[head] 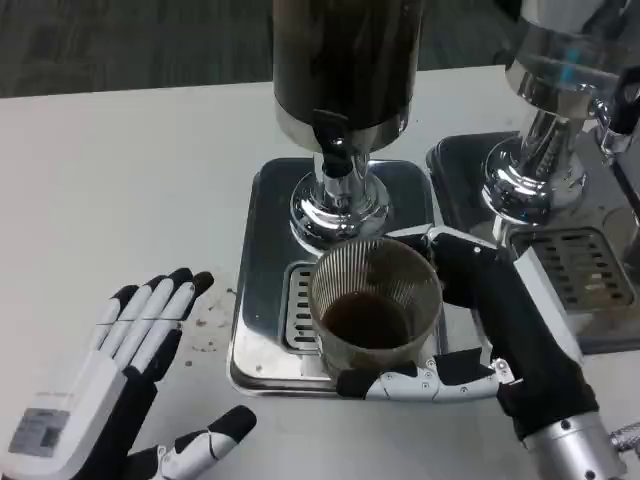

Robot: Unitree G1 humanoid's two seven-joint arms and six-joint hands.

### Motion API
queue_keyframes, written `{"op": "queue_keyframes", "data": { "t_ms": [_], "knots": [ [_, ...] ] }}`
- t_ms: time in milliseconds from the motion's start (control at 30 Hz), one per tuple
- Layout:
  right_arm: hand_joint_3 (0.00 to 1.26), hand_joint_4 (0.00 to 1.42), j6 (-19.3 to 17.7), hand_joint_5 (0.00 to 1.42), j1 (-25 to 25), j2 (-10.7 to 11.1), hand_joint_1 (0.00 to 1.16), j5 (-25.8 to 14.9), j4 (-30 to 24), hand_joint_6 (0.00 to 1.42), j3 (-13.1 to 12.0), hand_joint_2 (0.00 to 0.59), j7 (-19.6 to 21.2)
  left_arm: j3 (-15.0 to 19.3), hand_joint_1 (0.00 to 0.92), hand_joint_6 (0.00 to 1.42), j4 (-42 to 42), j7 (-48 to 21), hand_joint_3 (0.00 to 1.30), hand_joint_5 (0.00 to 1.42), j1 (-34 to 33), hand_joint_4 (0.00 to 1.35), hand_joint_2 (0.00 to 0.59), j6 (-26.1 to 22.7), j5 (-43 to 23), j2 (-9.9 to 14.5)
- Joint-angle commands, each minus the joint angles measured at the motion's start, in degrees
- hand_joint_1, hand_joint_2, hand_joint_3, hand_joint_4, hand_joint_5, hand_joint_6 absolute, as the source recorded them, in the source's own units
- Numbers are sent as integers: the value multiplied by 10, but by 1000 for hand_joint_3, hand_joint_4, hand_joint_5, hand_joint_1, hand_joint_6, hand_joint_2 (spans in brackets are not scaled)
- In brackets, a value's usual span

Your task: Grasp the cup under the faucet to collect the drink, then remove the cup.

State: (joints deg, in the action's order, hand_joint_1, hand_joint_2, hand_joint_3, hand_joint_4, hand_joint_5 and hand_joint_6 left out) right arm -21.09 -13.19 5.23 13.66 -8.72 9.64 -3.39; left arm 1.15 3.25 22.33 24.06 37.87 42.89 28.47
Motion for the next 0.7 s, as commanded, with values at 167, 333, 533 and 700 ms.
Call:
{"op": "queue_keyframes", "data": {
  "t_ms": [167, 333, 533, 700],
  "knots": [
    [705, 871, -8, 876, 8, -9, 1073, -11, -6, 1032, -7, 91, 13, -3, 0, 0, 1, 4, 47, 21, -2, 0, 177, -2, -10, -3],
    [705, 871, -9, 876, 8, -10, 1073, -11, -3, 1032, -7, 91, 16, -5, 0, 0, 3, 4, 46, 21, -3, 0, 177, -1, -10, -3],
    [705, 871, -8, 876, 9, -10, 1073, -12, -1, 1032, -8, 91, 15, -8, 0, 0, 8, 5, 20, 21, -8, 0, 174, -1, -11, -6],
    [705, 871, -8, 876, 10, -10, 1073, -13, -1, 1032, -10, 91, 15, -10, 0, 0, 10, 6, 17, 21, -11, 0, 177, -3, -11, -9]
  ]
}}
